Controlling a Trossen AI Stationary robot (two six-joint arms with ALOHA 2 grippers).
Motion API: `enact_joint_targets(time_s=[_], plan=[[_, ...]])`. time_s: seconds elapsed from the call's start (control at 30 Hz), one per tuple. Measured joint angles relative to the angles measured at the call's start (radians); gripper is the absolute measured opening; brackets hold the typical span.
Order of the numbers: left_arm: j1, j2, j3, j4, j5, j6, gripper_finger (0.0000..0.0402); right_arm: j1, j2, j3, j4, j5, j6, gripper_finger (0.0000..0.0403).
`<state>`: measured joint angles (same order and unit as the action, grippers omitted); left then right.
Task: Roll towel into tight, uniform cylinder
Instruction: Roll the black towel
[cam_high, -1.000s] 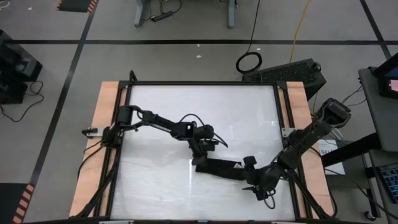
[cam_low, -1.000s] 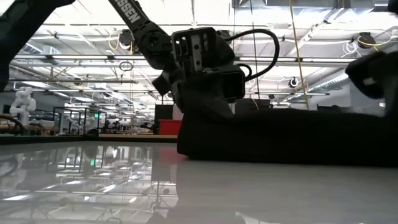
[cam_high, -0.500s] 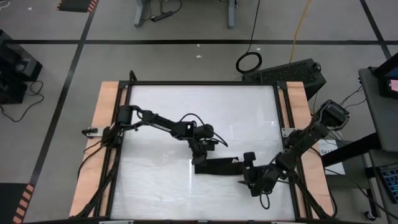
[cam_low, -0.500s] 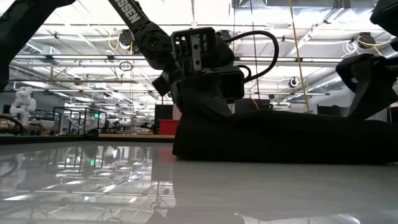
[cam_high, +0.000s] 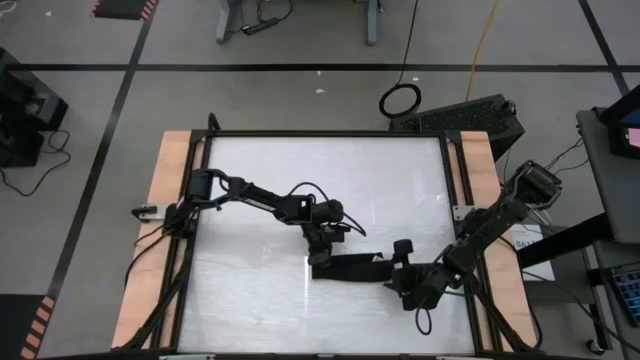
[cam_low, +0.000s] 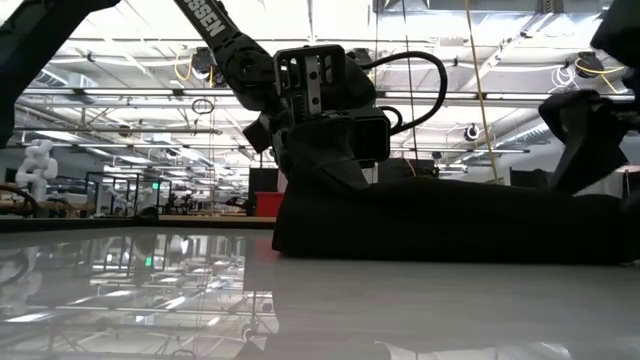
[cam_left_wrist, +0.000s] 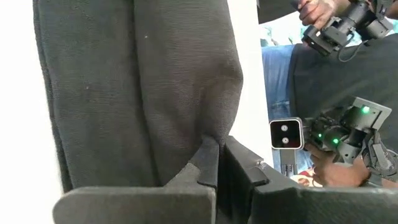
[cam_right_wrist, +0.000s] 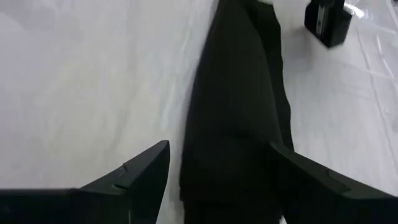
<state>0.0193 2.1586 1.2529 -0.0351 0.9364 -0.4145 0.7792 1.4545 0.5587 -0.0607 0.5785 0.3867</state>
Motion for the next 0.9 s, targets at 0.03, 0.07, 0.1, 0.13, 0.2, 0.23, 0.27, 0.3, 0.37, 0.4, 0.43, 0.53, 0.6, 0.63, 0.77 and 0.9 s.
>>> enact_joint_targets(time_s=[0.03,0.07,0.1,0.13,0.2,0.23,0.27,0.3,0.37,0.4,0.43,0.53,0.6,0.63,0.77,0.9], plan=[[0.000,0.000,0.000,0.001,0.001,0.000,0.0011,0.000,0.004,0.000,-0.021,0.000,0.013,0.0254],[0.000,0.000,0.000,0.001,0.001,-0.001,0.0011,0.000,0.008,0.000,-0.039,-0.001,0.023,0.0254],[0.000,0.000,0.000,0.002,0.001,-0.003,0.0011,0.000,0.015,-0.001,-0.046,-0.003,0.031,0.0254],[0.000,0.000,0.000,0.002,0.001,-0.002,0.0011,0.000,0.020,-0.004,-0.042,-0.003,0.036,0.0254],[0.000,0.000,-0.001,0.005,0.001,0.001,0.0011,-0.001,0.035,-0.015,-0.035,-0.004,0.044,0.0254],[0.000,0.000,-0.001,0.007,0.002,0.002,0.0011,-0.003,0.045,-0.019,-0.025,-0.005,0.048,0.0254],[0.000,0.000,-0.001,0.013,0.003,0.003,0.0011,-0.007,0.054,-0.020,-0.019,-0.009,0.058,0.0254],[0.000,0.000,-0.001,0.021,0.003,0.004,0.0012,-0.014,0.063,-0.021,-0.017,-0.017,0.075,0.0253],[0.000,0.000,-0.001,0.036,0.003,0.010,0.0018,-0.038,0.078,-0.021,-0.013,-0.052,0.110,0.0245],[0.000,0.000,-0.001,0.041,0.003,0.014,0.0020,-0.049,0.080,-0.020,-0.011,-0.072,0.126,0.0236],[0.000,0.000,-0.002,0.048,0.003,0.027,0.0023,-0.059,0.080,-0.020,-0.010,-0.092,0.139,0.0224],[0.000,0.000,-0.001,0.057,0.002,0.039,0.0030,-0.088,0.078,-0.019,-0.009,-0.129,0.157,0.0168],[-0.001,0.000,0.003,0.050,0.006,0.059,0.0037,-0.103,0.071,-0.019,-0.012,-0.158,0.160,0.0119],[-0.002,0.000,0.006,0.050,0.009,0.064,0.0042,-0.111,0.070,-0.019,-0.011,-0.179,0.163,0.0094],[-0.007,-0.014,0.014,0.044,0.016,0.091,0.0077,-0.141,0.065,-0.019,0.002,-0.336,0.179,0.0015],[-0.007,-0.061,0.012,0.013,-0.026,0.139,0.0124,-0.184,0.065,-0.018,0.017,-0.467,0.223,0.0024]])
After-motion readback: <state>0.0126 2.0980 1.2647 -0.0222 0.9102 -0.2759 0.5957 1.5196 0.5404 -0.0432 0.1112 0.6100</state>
